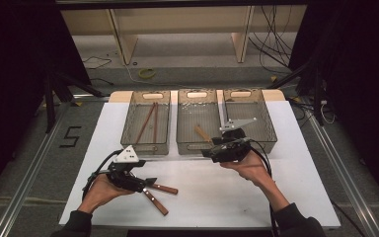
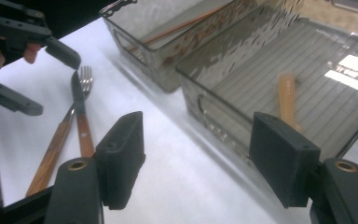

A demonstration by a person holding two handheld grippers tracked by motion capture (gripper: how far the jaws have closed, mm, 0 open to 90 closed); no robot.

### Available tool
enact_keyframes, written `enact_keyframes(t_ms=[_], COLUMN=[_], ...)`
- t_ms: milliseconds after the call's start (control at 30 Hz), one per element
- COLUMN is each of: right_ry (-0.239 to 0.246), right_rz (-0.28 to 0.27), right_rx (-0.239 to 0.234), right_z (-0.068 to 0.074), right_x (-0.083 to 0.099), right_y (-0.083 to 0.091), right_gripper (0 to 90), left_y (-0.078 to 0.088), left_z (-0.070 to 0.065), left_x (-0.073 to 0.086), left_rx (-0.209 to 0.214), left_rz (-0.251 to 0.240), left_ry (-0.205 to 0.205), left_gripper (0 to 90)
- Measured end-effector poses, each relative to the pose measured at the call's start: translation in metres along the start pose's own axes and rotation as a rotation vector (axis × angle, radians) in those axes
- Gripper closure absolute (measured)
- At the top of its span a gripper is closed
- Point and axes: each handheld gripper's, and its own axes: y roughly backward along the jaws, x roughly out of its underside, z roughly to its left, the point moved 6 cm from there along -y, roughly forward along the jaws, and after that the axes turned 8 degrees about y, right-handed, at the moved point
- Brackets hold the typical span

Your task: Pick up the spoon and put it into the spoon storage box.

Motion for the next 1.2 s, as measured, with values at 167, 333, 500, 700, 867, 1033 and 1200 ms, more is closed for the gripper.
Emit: enact_keyframes(t_ms=[167,333,500,700,867,1033,1200], right_ry=[-0.014,-0.032,-0.043,-0.051,-0.056,-0.059,-0.055], right_rz=[-0.013,-0.033,-0.044,-0.043,-0.034,-0.030,-0.021], right_rx=[-0.019,-0.048,-0.060,-0.067,-0.070,-0.079,-0.075], right_z=[0.004,0.012,0.018,0.021,0.022,0.023,0.024], right_x=[0.010,0.020,0.028,0.037,0.044,0.048,0.051], right_y=[0.007,0.012,0.014,0.016,0.017,0.016,0.016], right_gripper=[35.6,35.6,34.4,33.9,33.8,33.8,33.8], left_y=[-0.004,-0.008,-0.010,-0.009,-0.011,-0.016,-0.018], left_z=[-0.002,-0.002,0.000,0.004,0.005,0.006,0.006], left_x=[0.001,0.003,0.004,0.003,0.004,0.005,0.004], left_rx=[0.001,-0.003,-0.006,-0.016,-0.011,-0.017,-0.010], left_rz=[0.065,0.119,0.158,0.185,0.223,0.257,0.284], left_ry=[-0.030,-0.045,-0.047,-0.059,-0.069,-0.088,-0.107], left_gripper=[21.6,21.4,21.0,21.6,22.4,23.8,25.2])
